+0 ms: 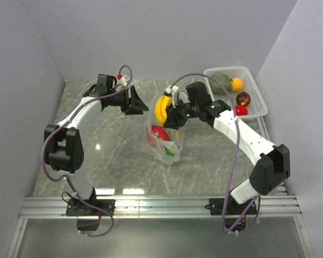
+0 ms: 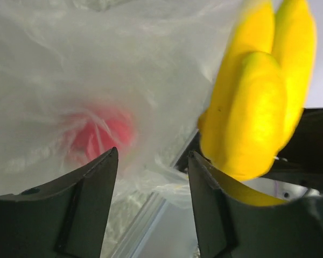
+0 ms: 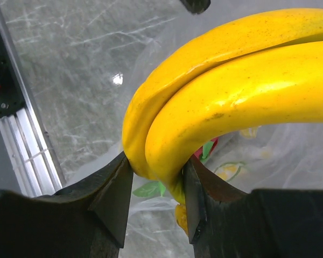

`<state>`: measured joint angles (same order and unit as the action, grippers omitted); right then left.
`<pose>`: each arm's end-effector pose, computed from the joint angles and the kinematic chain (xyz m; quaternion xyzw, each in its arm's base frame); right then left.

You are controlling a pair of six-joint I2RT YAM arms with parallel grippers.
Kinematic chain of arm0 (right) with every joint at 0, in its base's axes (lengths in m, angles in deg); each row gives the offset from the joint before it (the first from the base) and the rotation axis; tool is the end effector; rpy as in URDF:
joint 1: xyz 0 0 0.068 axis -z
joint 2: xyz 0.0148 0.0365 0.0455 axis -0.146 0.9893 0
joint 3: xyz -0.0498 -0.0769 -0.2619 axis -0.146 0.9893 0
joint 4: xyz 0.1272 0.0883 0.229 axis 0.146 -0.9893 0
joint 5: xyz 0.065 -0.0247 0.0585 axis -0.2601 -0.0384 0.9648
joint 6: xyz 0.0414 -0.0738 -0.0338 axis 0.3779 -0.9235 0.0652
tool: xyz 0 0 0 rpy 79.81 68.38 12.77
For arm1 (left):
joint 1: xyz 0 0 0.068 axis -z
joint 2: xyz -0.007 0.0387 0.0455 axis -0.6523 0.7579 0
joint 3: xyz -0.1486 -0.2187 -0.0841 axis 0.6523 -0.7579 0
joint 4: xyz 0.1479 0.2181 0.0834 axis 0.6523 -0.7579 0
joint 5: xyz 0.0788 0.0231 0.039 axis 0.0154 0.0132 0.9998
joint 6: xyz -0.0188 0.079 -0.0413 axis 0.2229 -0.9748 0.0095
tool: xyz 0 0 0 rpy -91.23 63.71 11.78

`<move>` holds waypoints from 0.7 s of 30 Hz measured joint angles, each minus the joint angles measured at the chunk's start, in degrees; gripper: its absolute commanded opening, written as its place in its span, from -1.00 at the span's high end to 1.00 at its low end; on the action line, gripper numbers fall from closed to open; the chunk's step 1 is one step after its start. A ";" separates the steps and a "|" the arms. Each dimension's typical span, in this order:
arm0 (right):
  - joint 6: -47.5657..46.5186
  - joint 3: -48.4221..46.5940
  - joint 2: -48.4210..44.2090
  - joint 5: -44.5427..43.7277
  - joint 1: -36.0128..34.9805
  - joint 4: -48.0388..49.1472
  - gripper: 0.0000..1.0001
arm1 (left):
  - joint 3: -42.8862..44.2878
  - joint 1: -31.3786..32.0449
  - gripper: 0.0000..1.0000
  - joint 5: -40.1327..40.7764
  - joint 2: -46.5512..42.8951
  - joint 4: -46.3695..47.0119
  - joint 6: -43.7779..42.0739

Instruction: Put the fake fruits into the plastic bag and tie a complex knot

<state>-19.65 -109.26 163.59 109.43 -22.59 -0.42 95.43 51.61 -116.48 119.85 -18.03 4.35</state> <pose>0.3027 0.2347 0.3124 -0.4398 0.7556 0.3229 0.3624 0.4079 -0.1460 0.2637 0.0294 0.8369 -0.5181 0.1742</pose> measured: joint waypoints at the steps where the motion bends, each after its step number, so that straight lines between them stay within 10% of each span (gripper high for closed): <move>1: -0.22 -0.15 0.07 0.33 -0.04 -0.20 1.00 | -0.50 0.24 -0.23 1.36 -0.50 -1.05 -1.14; 21: -2.67 -0.15 4.17 -1.70 -0.26 -3.37 1.00 | -4.57 12.26 0.22 24.17 -4.66 -5.51 -13.05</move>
<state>-22.31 -109.41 167.76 107.73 -22.85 -3.78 90.86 63.88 -92.31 115.19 -23.54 -8.70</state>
